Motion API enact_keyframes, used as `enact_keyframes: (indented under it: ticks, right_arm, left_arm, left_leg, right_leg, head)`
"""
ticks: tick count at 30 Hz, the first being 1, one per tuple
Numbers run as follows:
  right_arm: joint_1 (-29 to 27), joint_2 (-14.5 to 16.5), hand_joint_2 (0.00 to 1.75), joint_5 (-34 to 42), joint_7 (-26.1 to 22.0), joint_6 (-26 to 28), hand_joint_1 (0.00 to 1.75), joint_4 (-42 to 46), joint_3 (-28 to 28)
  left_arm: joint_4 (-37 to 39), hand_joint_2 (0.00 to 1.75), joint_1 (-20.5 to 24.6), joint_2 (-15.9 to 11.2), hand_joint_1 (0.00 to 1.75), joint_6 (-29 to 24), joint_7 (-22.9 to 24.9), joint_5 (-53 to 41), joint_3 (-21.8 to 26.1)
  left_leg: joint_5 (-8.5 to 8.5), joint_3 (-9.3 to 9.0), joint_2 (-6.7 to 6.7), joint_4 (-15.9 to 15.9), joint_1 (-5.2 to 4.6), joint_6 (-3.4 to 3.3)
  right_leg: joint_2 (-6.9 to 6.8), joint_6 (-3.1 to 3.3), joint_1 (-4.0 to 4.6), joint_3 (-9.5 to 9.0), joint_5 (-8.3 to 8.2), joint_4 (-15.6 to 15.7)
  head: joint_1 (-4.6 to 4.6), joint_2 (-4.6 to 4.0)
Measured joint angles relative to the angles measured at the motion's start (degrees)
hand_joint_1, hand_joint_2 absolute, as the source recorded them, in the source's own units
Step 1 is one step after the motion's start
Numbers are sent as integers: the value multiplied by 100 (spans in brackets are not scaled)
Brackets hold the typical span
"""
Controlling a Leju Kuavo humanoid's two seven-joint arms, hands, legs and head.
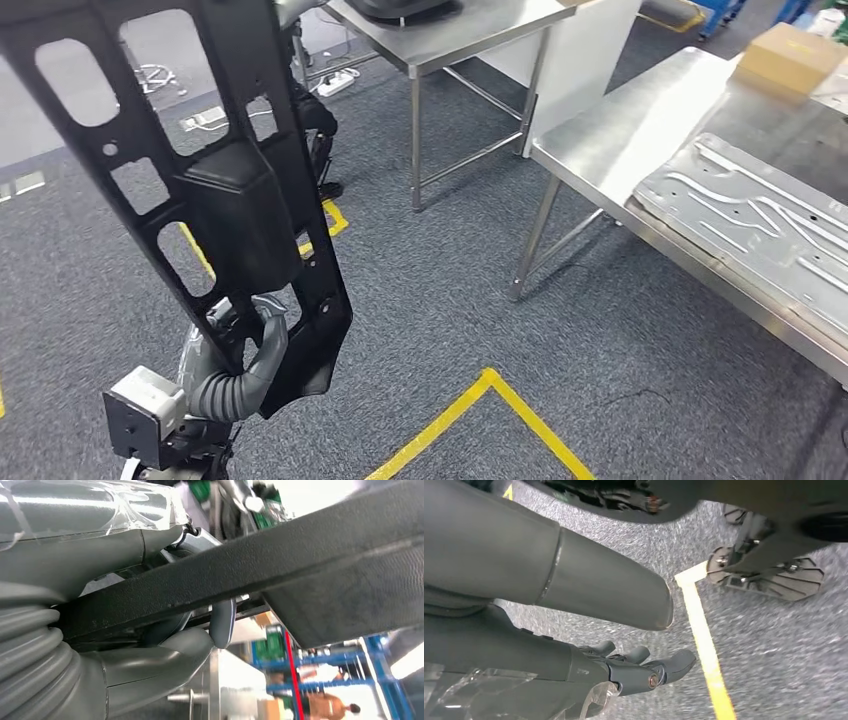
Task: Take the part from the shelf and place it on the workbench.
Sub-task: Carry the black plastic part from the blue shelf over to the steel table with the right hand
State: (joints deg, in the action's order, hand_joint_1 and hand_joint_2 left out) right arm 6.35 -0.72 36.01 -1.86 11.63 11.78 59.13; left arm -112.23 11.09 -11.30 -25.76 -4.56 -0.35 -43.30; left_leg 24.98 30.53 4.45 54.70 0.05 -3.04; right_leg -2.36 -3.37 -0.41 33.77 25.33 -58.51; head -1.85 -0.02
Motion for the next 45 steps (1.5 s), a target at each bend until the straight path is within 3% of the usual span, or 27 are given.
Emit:
enact_keyframes:
  ticks: [2, 4, 6, 8, 10, 11, 12, 13, 15, 16, 17, 19, 20, 22, 24, 26, 27, 28, 30, 32, 35, 37, 39, 41, 42, 43, 45]
  right_arm:
    - [3, 3, 0, 3, 0, 1, 0, 0, -1]
    - [0, 5, 0, 10, 2, 9, 0, 0, -1]
    - [1, 12, 0, 22, 14, 20, 0, 0, -1]
    - [10, 27, 0, 33, 36, 28, 0, 0, -2]
    - [11, 38, 0, 24, 68, 32, 0, 0, -2]
    - [7, 40, 0, 17, 81, 33, 0, 0, -1]
    - [3, 41, 0, 13, 90, 35, 0, 0, -1]
    - [-1, 43, 0, 15, 91, 38, 0, 0, -1]
    - [0, 50, 0, 37, 87, 47, 0, 0, -1]
    - [5, 53, 0, 52, 81, 56, 0, 0, -2]
    - [3, 55, 0, 71, 69, 67, 0, 0, -3]
    - [-19, 44, 0, 103, 41, 89, 0, 0, -5]
    - [-34, 37, 0, 115, 27, 95, 0, 0, -6]
    - [-38, 25, 0, 122, 9, 98, 0, 0, -7]
    - [-29, 25, 0, 125, -2, 97, 0, 0, -7]
    - [-29, 27, 0, 126, -4, 94, 0, 0, -7]
    - [-29, 28, 0, 125, -4, 93, 0, 0, -7]
    - [-28, 27, 0, 122, 2, 89, 0, 0, -7]
    - [-20, 21, 0, 115, 35, 70, 0, 0, -7]
    - [-9, 15, 0, 103, 96, 38, 0, 0, -7]
    - [-14, 9, 0, 54, 127, 17, 0, 0, -7]
    - [-14, 19, 0, 9, 98, 57, 0, 0, -5]
    - [-8, 60, 0, -23, 79, 107, 0, 0, -5]
    - [-8, 113, 0, -52, 72, 129, 0, 0, -4]
    - [-10, 138, 0, -71, 73, 135, 0, 0, -2]
    - [-13, 164, 0, -86, 73, 143, 0, 0, 0]
    - [-13, 224, 0, -111, 70, 154, 0, 0, 4]
  left_arm:
    - [37, 175, 34, 34, 175, 27, -19, 7, -25]
    - [74, 175, 57, 66, 175, 43, -28, 10, -47]
    - [104, 175, 66, 86, 175, 50, -33, 11, -73]
    - [122, 175, 59, 89, 175, 52, -40, 10, -97]
    - [134, 175, 37, 87, 175, 49, -48, 3, -108]
    - [138, 175, 27, 87, 175, 46, -51, -2, -109]
    - [140, 175, 20, 87, 175, 42, -54, -7, -110]
    - [139, 175, 17, 87, 175, 38, -57, -11, -110]
    - [138, 175, 14, 87, 175, 36, -58, -20, -108]
    - [138, 175, 8, 86, 175, 37, -59, -22, -108]
    - [139, 175, 0, 86, 175, 40, -62, -24, -107]
    - [140, 175, -12, 85, 175, 49, -71, -22, -105]
    - [140, 175, -12, 86, 175, 52, -78, -22, -104]
    - [140, 175, -12, 87, 175, 57, -93, -23, -102]
    - [140, 175, -23, 87, 175, 68, -103, -21, -102]
    - [143, 175, -28, 87, 175, 97, -102, -18, -108]
    - [147, 175, -26, 87, 175, 112, -99, -20, -113]
    - [153, 175, -23, 88, 175, 124, -96, -27, -117]
    - [169, 175, -24, 92, 175, 128, -98, -57, -127]
    - [184, 175, -38, 99, 175, 115, -115, -97, -137]
    - [193, 175, -65, 103, 175, 66, -139, -174, -143]
    - [174, 175, -107, 88, 175, 25, -109, -254, -125]
    - [125, 175, -188, 34, 175, 8, -21, -350, -78]
    - [80, 175, -272, -40, 175, 6, 56, -427, -15]
    - [63, 175, -304, -72, 175, 7, 74, -442, 13]
    - [45, 175, -326, -98, 175, 8, 82, -447, 35]
    - [-8, 175, -349, -138, 175, 14, 89, -448, 65]
  left_leg:
    - [24, -10, 98, 8, -31, 49]
    - [50, -20, 193, 15, -30, 112]
    - [181, 36, 57, 182, 2, 185]
    - [523, 307, -220, 811, 29, 239]
    - [829, 675, -337, 1596, 36, 264]
    - [842, 761, -356, 1764, 36, 265]
    - [750, 742, -371, 1703, 37, 259]
    - [569, 610, -402, 1410, 40, 246]
    - [193, 241, -616, 577, 51, 212]
    - [82, 111, -717, 271, 59, 194]
    - [39, 48, -787, 102, 59, 178]
    - [27, 29, -725, 46, 47, 118]
    - [12, 19, -670, 30, 44, 80]
    - [-21, -1, -551, 0, 51, 1]
    - [-22, 5, -421, -4, 39, -38]
    - [-14, 10, -271, -2, 27, -49]
    - [-10, 9, -198, -1, 25, -49]
    - [-4, 4, -132, 0, 25, -43]
    - [20, -18, -17, 6, 6, -12]
    - [53, -37, 88, 16, -30, 42]
    - [95, -53, 220, 29, -25, 134]
    - [272, 40, 28, 284, 10, 211]
    - [634, 363, -261, 1010, 32, 266]
    - [859, 706, -356, 1701, 35, 287]
    - [815, 752, -372, 1760, 35, 283]
    - [672, 690, -396, 1587, 35, 269]
    - [263, 333, -591, 767, 36, 214]
  right_leg:
    - [-109, 58, 35, -164, -88, 353]
    - [22, 125, 42, -144, -105, 370]
    - [142, 185, 19, -145, -132, 391]
    - [253, 229, -3, -144, -154, 398]
    - [391, 252, -6, -134, -164, 396]
    - [467, 254, -6, -133, -166, 394]
    - [543, 254, -7, -136, -168, 393]
    - [618, 251, -9, -144, -170, 391]
    - [756, 230, -2, -142, -174, 379]
    - [818, 209, 6, -129, -180, 373]
    - [876, 184, 12, -110, -186, 368]
    - [978, 119, 7, -75, -207, 381]
    - [937, 90, 0, -57, -189, 357]
    - [664, 36, 1, 86, 13, 52]
    - [379, -6, -1, 429, 396, -687]
    - [310, -37, -17, 718, 597, -1295]
    - [290, -45, -22, 716, 546, -1307]
    - [254, -47, -23, 590, 400, -1074]
    - [27, -29, -5, 144, 55, -243]
    - [-135, 33, 23, -110, -105, 274]
    - [15, 148, 39, -98, -130, 336]
    - [133, 220, 15, -106, -159, 357]
    - [257, 269, 0, -104, -180, 361]
    - [409, 291, 4, -95, -190, 358]
    - [491, 294, 5, -96, -193, 357]
    - [572, 292, 6, -101, -196, 356]
    - [717, 277, 6, -111, -206, 355]
  head:
    - [4, 0]
    - [8, 0]
    - [14, 0]
    - [29, 0]
    - [39, 0]
    - [42, 0]
    - [44, 0]
    - [45, 0]
    - [50, 0]
    - [48, 0]
    - [45, 0]
    - [37, 0]
    - [35, 0]
    - [21, 0]
    - [8, 0]
    - [6, 0]
    - [6, 0]
    - [6, 0]
    - [4, 0]
    - [8, 0]
    - [17, 0]
    - [26, 0]
    - [42, 0]
    - [49, 0]
    - [53, 0]
    - [56, 0]
    - [61, 0]
